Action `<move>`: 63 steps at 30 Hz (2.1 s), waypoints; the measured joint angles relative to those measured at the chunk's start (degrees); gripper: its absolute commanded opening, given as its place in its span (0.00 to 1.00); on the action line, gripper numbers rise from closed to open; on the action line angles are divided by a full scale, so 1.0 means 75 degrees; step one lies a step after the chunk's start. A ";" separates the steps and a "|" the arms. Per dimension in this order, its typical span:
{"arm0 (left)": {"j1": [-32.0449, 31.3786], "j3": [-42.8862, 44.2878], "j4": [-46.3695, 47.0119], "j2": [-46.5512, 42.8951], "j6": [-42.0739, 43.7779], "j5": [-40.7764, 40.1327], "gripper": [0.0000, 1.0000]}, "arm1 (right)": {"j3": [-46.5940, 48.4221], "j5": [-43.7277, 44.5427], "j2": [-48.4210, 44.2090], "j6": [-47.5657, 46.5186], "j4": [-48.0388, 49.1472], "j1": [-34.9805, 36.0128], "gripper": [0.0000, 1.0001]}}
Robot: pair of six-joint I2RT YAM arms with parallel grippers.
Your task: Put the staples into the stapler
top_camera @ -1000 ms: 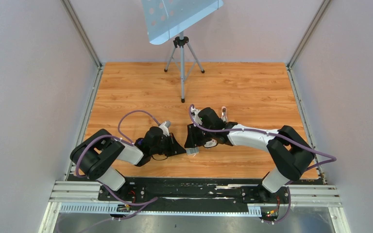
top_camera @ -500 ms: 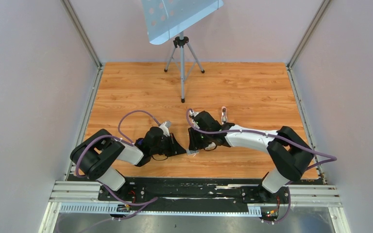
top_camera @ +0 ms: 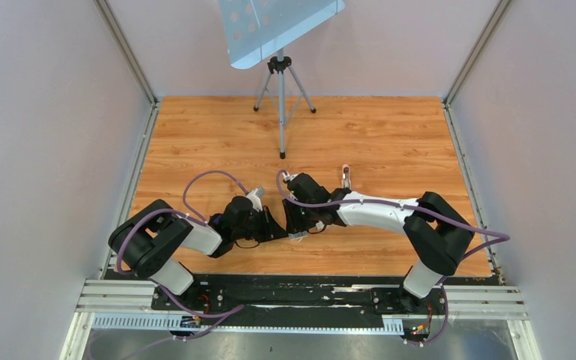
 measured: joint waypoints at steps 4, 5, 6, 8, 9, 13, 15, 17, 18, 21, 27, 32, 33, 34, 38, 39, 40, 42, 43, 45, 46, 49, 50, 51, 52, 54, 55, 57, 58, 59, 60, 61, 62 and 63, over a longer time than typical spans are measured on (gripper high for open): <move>-0.0012 0.0000 0.0006 0.0000 0.0000 0.0000 0.00 | 0.0187 0.0245 0.0102 0.0020 -0.0268 0.0178 0.34; -0.0017 0.0000 0.0012 0.0000 0.0000 0.0000 0.00 | 0.0227 0.0344 0.0114 0.0023 -0.0335 0.0221 0.34; -0.0026 0.0000 0.0017 0.0000 0.0000 -0.0003 0.00 | 0.0268 0.0420 0.0125 0.0029 -0.0408 0.0256 0.33; -0.0035 0.0000 0.0032 0.0000 0.0000 -0.0003 0.00 | 0.0309 0.0557 0.0140 0.0038 -0.0481 0.0306 0.33; -0.0035 0.0000 0.0032 0.0000 0.0000 -0.0003 0.00 | 0.0323 0.0595 0.0152 0.0041 -0.0516 0.0318 0.33; -0.0035 0.0000 0.0035 0.0000 0.0000 -0.0003 0.00 | 0.0411 0.0702 0.0312 0.0044 -0.0647 0.0329 0.33; -0.0035 0.0000 0.0035 0.0000 0.0000 -0.0003 0.00 | 0.0425 0.0731 0.0391 0.0044 -0.0664 0.0332 0.33; -0.0035 0.0000 0.0035 0.0000 0.0000 -0.0003 0.00 | 0.0425 0.0769 0.0440 0.0044 -0.0699 0.0335 0.33; -0.0035 0.0000 0.0035 0.0000 0.0000 -0.0003 0.00 | 0.0425 0.0778 0.0458 0.0044 -0.0708 0.0338 0.33; -0.0035 0.0000 0.0035 0.0000 0.0000 -0.0003 0.00 | 0.0434 0.0810 0.0495 0.0047 -0.0723 0.0350 0.33; -0.0035 0.0000 0.0035 0.0003 0.0000 -0.0003 0.00 | 0.0513 0.0868 0.0551 0.0047 -0.0769 0.0382 0.32; -0.0035 -0.0003 0.0035 0.0003 0.0000 -0.0009 0.00 | 0.0595 0.1014 0.0595 0.0044 -0.0892 0.0431 0.31; -0.0035 -0.0003 0.0038 0.0003 0.0000 -0.0012 0.00 | 0.0621 0.1055 0.0600 0.0044 -0.0933 0.0449 0.30; -0.0035 -0.0003 0.0041 0.0003 0.0000 -0.0023 0.00 | 0.0653 0.1107 0.0615 0.0044 -0.0991 0.0463 0.30; -0.0035 -0.0003 0.0041 0.0003 0.0000 -0.0055 0.00 | 0.0697 0.1256 0.0632 0.0041 -0.1131 0.0513 0.29; -0.0035 -0.0003 0.0041 0.0003 0.0000 -0.0055 0.00 | 0.0697 0.1291 0.0632 0.0041 -0.1148 0.0516 0.29; -0.0035 -0.0003 0.0041 0.0003 0.0000 -0.0058 0.00 | 0.0705 0.1326 0.0632 0.0041 -0.1174 0.0530 0.28; -0.0035 -0.0003 0.0041 0.0003 -0.0003 -0.0061 0.00 | 0.0731 0.1364 0.0635 0.0038 -0.1233 0.0551 0.28; -0.0035 -0.0003 0.0044 0.0003 -0.0003 -0.0061 0.00 | 0.0740 0.1367 0.0638 0.0038 -0.1256 0.0551 0.28; -0.0035 -0.0003 0.0041 0.0003 -0.0003 -0.0061 0.00 | 0.0769 0.1378 0.0650 0.0035 -0.1294 0.0551 0.28; -0.0038 -0.0003 0.0041 0.0003 -0.0003 -0.0064 0.00 | 0.0784 0.1378 0.0664 0.0020 -0.1300 0.0554 0.28; -0.0038 -0.0003 0.0041 0.0003 -0.0003 -0.0079 0.00 | 0.0825 0.1387 0.0711 -0.0044 -0.1306 0.0583 0.28; -0.0038 -0.0003 0.0041 0.0003 0.0000 -0.0085 0.00 | 0.0828 0.1405 0.0717 -0.0070 -0.1306 0.0597 0.28; -0.0038 -0.0003 0.0041 0.0003 0.0000 -0.0090 0.00 | 0.0836 0.1413 0.0723 -0.0087 -0.1311 0.0606 0.28; -0.0038 -0.0003 0.0038 0.0003 0.0000 -0.0093 0.00 | 0.0848 0.1422 0.0726 -0.0102 -0.1320 0.0615 0.27; -0.0038 -0.0003 0.0038 0.0003 0.0000 -0.0099 0.00 | 0.0877 0.1437 0.0752 -0.0131 -0.1329 0.0632 0.25; -0.0038 -0.0003 0.0038 0.0003 0.0000 -0.0102 0.00 | 0.0895 0.1445 0.0766 -0.0149 -0.1343 0.0638 0.24; -0.0038 -0.0003 0.0035 0.0000 0.0000 -0.0111 0.00 | 0.0909 0.1489 0.0778 -0.0172 -0.1367 0.0647 0.23; -0.0038 -0.0003 0.0029 -0.0003 0.0000 -0.0114 0.00 | 0.0909 0.1504 0.0778 -0.0187 -0.1373 0.0650 0.23; -0.0038 -0.0003 0.0015 -0.0015 0.0003 -0.0119 0.02 | 0.0909 0.1524 0.0778 -0.0195 -0.1378 0.0653 0.23; -0.0038 -0.0003 -0.0015 -0.0038 0.0006 -0.0134 0.06 | 0.0912 0.1539 0.0778 -0.0213 -0.1381 0.0656 0.23; -0.0038 -0.0003 -0.0047 -0.0067 0.0029 -0.0146 0.09 | 0.0912 0.1547 0.0778 -0.0221 -0.1384 0.0659 0.23; -0.0038 -0.0003 -0.0114 -0.0134 0.0061 -0.0181 0.12 | 0.0915 0.1553 0.0778 -0.0242 -0.1387 0.0664 0.23; -0.0041 -0.0003 -0.0207 -0.0230 0.0108 -0.0245 0.15 | 0.0915 0.1559 0.0778 -0.0259 -0.1387 0.0667 0.23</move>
